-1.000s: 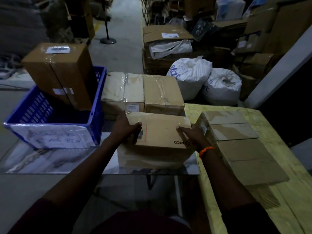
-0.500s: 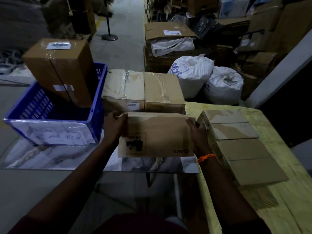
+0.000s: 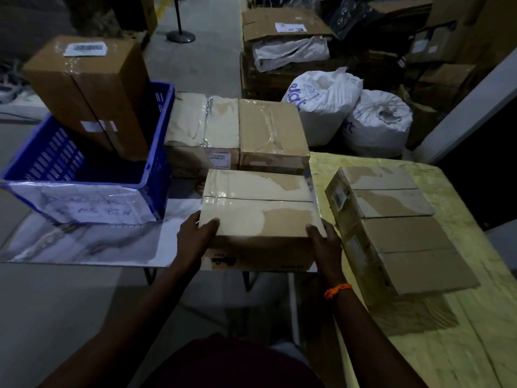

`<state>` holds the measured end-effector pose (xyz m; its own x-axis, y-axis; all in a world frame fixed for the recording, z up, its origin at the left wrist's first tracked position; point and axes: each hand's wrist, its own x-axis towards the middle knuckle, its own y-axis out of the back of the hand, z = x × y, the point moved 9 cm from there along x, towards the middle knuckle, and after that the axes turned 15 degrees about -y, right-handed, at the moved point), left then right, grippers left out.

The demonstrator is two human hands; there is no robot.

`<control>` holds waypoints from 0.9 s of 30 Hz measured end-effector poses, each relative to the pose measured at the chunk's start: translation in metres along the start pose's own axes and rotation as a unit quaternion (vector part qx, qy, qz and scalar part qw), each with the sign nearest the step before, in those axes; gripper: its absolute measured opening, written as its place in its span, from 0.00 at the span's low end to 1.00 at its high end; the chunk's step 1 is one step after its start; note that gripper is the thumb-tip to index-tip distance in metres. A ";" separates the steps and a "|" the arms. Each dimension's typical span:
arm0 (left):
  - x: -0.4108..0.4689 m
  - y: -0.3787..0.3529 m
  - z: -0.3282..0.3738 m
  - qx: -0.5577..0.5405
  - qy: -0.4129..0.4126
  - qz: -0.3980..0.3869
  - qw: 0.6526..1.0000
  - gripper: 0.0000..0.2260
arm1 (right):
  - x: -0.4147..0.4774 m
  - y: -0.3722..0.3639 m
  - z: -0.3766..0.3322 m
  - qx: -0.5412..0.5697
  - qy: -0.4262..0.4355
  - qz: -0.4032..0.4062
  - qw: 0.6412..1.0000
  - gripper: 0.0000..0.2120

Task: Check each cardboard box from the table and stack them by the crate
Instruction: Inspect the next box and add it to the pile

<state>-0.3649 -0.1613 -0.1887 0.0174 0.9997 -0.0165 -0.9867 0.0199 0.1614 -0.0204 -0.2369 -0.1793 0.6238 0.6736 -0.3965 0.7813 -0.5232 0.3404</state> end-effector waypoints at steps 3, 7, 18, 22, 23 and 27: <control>-0.009 -0.004 -0.015 0.019 0.016 0.012 1.000 0.29 | -0.002 0.000 0.016 -0.017 -0.015 -0.006 1.000 0.20; -0.014 -0.008 -0.023 0.057 0.008 0.033 0.998 0.23 | -0.003 -0.003 0.025 -0.028 -0.015 -0.007 0.999 0.23; 0.019 -0.025 -0.010 0.195 -0.149 -0.029 0.969 0.37 | 0.005 -0.048 -0.009 -0.367 0.225 0.086 0.898 0.35; 0.039 -0.052 0.009 0.389 -0.215 -0.088 0.891 0.32 | 0.016 -0.099 -0.030 -0.428 0.260 -0.015 0.865 0.37; 0.043 -0.063 0.012 0.415 -0.226 -0.116 0.874 0.30 | 0.018 -0.110 -0.034 -0.443 0.265 -0.035 0.856 0.37; 0.056 -0.087 0.003 0.479 -0.242 -0.198 0.820 0.27 | 0.028 -0.142 -0.043 -0.502 0.299 -0.062 0.809 0.36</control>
<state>-0.2775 -0.1071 -0.2006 0.5970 0.7958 0.1018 -0.3119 0.1134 0.9433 -0.1152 -0.1214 -0.2026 0.1856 0.9776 -0.0992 0.2387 0.0531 0.9696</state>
